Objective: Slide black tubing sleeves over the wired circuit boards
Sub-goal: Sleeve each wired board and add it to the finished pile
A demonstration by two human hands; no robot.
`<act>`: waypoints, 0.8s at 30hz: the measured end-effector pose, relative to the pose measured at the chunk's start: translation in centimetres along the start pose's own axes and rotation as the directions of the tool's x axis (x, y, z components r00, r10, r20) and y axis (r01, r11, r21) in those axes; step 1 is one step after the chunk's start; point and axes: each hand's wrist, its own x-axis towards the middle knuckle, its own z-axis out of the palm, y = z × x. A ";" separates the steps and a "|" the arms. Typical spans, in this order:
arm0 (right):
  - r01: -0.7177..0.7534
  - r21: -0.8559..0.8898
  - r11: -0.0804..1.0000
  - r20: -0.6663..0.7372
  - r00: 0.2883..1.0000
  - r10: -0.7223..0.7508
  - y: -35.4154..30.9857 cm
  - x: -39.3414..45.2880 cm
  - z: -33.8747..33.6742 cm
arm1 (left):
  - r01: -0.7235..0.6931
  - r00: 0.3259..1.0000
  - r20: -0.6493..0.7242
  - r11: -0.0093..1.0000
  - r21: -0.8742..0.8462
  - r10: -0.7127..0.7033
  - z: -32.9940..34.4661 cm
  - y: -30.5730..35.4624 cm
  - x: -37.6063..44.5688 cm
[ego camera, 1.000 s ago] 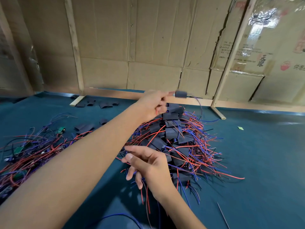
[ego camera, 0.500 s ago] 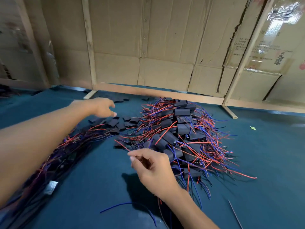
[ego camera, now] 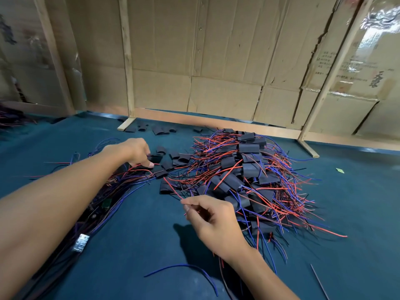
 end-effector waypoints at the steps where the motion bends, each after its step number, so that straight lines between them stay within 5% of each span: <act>1: -0.004 0.002 1.000 0.004 1.000 0.004 0.0 0.0 0.0 | 0.005 1.000 0.013 0.999 -0.042 -0.004 -0.2 -0.2 0.0; 9: 0.010 -0.004 1.000 0.013 1.000 -0.010 -0.1 -0.1 -0.2 | -0.009 0.995 -0.095 0.895 -0.446 -0.037 -0.3 -0.4 -1.2; 18: 0.040 -0.018 0.999 -0.033 0.999 -0.041 -0.4 -0.1 -0.5 | 0.054 0.996 -0.010 0.715 -0.697 -0.084 0.0 -1.2 -2.8; 20: 0.044 -0.016 0.999 -0.027 0.999 -0.045 -0.4 -0.1 -0.5 | -0.034 0.981 -0.168 0.768 -0.640 -0.097 0.2 -1.3 -3.4; 22: 0.064 -0.020 0.998 -0.053 0.996 -0.065 -0.4 -0.1 -0.4 | -0.167 0.897 -0.433 0.835 -0.525 -0.092 0.0 -0.9 -4.3; 24: 0.084 -0.013 0.996 -0.139 0.987 -0.085 -0.7 0.1 -0.3 | -0.311 0.814 -0.577 0.788 -0.531 -0.068 -0.3 0.5 -6.3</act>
